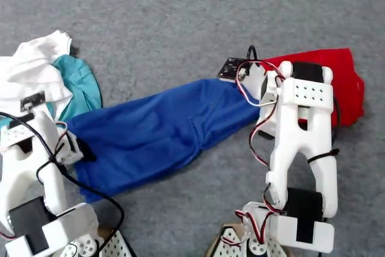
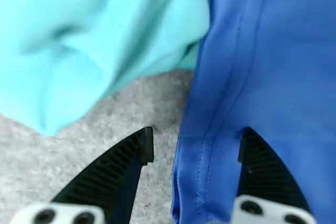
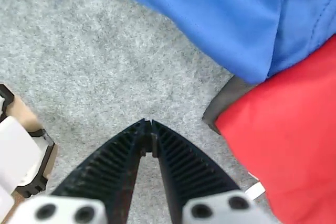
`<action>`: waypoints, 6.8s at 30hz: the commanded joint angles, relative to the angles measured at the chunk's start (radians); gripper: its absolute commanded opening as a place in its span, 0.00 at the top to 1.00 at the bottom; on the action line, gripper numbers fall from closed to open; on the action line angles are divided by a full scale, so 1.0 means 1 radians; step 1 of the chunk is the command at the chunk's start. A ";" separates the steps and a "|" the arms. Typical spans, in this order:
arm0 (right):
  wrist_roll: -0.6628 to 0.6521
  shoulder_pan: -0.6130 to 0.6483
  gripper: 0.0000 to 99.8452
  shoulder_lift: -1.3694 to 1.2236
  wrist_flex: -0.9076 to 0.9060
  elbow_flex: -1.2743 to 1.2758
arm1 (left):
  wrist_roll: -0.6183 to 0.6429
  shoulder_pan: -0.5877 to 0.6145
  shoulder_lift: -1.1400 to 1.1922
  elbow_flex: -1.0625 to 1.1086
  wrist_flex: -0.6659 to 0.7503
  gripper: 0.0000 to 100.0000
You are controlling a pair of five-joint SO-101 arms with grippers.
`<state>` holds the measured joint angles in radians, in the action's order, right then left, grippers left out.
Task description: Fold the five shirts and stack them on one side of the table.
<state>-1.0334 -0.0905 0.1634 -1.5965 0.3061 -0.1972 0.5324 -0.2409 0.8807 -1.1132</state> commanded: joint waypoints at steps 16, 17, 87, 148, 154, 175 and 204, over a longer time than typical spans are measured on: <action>0.018 0.015 1.00 0.041 0.005 -0.004 | 0.028 -0.183 0.226 -0.129 0.008 0.98; 0.018 0.015 1.00 0.041 0.005 -0.005 | 0.048 -0.192 0.225 -0.147 0.002 0.98; 0.489 0.302 0.99 -0.039 0.420 -0.193 | 0.611 -0.684 0.811 -2.162 -0.651 0.98; 0.397 0.010 1.00 -0.433 0.135 -0.357 | 0.537 -0.896 0.300 -0.749 0.253 0.98; 0.342 -0.090 1.00 -0.450 0.209 -0.302 | 0.559 -0.888 0.582 -0.859 0.365 0.98; 0.336 -0.062 1.00 -0.222 -0.098 -0.567 | 0.480 -0.807 0.361 -0.987 -0.026 0.98; 0.341 -0.113 1.00 -0.208 -0.028 -0.460 | 0.875 -0.956 0.344 -0.512 0.259 0.89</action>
<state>-0.6928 -0.1903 -0.1005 -1.6379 -0.1511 0.6743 -0.4235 0.1504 0.3606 -0.8968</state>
